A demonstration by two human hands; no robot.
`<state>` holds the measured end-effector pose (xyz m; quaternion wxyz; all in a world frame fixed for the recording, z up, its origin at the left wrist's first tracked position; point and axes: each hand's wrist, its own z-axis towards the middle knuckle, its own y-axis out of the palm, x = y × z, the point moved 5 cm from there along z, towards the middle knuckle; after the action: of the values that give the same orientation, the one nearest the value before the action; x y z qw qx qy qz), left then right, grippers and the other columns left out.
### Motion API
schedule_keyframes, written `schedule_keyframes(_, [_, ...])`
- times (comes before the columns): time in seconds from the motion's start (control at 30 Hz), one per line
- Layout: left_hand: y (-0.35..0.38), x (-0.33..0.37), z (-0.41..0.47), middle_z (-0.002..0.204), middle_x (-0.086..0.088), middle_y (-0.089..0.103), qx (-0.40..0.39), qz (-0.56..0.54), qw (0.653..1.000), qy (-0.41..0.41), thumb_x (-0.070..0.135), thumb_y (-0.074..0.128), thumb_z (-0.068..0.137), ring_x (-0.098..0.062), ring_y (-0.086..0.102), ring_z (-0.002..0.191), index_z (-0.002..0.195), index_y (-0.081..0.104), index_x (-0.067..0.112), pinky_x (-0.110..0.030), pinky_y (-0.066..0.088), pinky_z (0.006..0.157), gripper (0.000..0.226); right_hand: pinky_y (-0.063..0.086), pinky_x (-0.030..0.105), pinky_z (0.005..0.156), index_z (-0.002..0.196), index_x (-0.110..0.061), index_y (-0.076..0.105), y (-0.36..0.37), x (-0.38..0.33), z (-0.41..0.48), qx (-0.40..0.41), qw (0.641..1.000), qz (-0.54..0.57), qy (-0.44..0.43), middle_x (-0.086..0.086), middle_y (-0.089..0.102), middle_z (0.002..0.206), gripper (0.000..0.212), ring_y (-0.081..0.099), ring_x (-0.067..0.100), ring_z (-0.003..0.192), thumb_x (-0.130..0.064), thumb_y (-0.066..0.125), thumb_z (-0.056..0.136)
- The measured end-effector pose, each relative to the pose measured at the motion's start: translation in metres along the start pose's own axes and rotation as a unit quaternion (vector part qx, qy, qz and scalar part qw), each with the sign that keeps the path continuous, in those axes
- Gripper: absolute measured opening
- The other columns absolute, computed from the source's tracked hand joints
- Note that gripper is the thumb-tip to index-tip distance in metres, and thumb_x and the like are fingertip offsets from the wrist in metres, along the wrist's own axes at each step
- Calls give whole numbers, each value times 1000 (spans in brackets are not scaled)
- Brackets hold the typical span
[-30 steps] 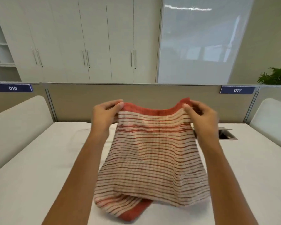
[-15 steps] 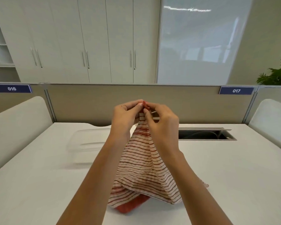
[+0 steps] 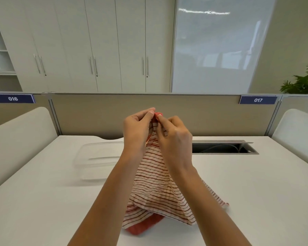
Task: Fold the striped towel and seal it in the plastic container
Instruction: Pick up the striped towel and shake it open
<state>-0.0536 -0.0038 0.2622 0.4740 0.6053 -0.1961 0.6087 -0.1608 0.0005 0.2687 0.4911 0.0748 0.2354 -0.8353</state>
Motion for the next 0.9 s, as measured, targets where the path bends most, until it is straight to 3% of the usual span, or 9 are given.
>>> schedule_keyframes(0.13, [-1,7,-4,94,-4,75,1,69,996,51,21,72,78,-17,71,92,96,72,19,-36,56,87,18,55,35,59,103,-4,69,5,3,3,-42,999,10,-4,7,61,81,22,56,16,65,-17,55,93])
schedule_keyframes(0.27, [-6,14,2,102,-7,74,-11,119,992,49,17,70,79,-21,69,96,107,69,15,-42,56,89,27,52,20,84,119,-21,63,5,25,11,-132,974,164,78,-8,56,101,29,55,4,93,-24,47,96])
schedule_keyframes(0.33, [-6,18,5,102,-9,73,-27,126,991,42,15,66,83,-23,69,96,108,69,14,-44,55,90,25,45,8,85,120,-28,61,0,32,19,-140,971,180,70,-11,54,107,29,52,-2,101,-24,47,96])
schedule_keyframes(0.4, [-4,22,6,100,-7,73,-50,148,986,49,16,63,86,-22,69,94,108,68,17,-44,56,87,24,42,7,87,123,-28,57,-6,37,30,-126,977,164,50,-12,53,115,29,52,0,106,-25,51,94])
schedule_keyframes(0.47, [-1,31,5,98,0,72,-74,199,973,94,19,59,88,-16,69,92,109,67,24,-38,57,83,23,40,13,93,124,-25,52,-8,41,41,-137,973,181,40,-13,56,117,32,53,2,110,-27,55,92])
schedule_keyframes(0.57, [6,49,0,93,8,69,-111,254,942,187,21,52,92,-7,66,89,107,65,31,-21,56,75,22,47,14,88,112,-27,53,-9,42,52,-186,954,233,32,-17,62,102,23,59,-5,99,-29,58,89])
schedule_keyframes(0.7, [8,70,-4,88,16,61,-89,307,903,286,21,46,95,4,59,82,112,61,24,2,45,65,22,51,21,85,93,-30,55,-14,42,60,-212,935,282,9,-14,64,89,12,62,6,86,-25,64,85])
schedule_keyframes(0.8, [7,81,-5,93,15,57,-69,318,885,333,23,41,97,5,54,84,114,59,21,5,42,67,25,51,24,86,89,-30,57,-10,44,55,-250,924,290,16,-10,64,86,13,62,10,84,-34,64,80])
schedule_keyframes(0.9, [7,88,-4,96,11,56,-44,320,876,358,25,38,98,4,52,81,115,59,18,5,41,66,28,51,17,81,91,-30,60,-1,46,44,-318,908,270,45,-8,65,91,23,63,7,87,-47,58,75])
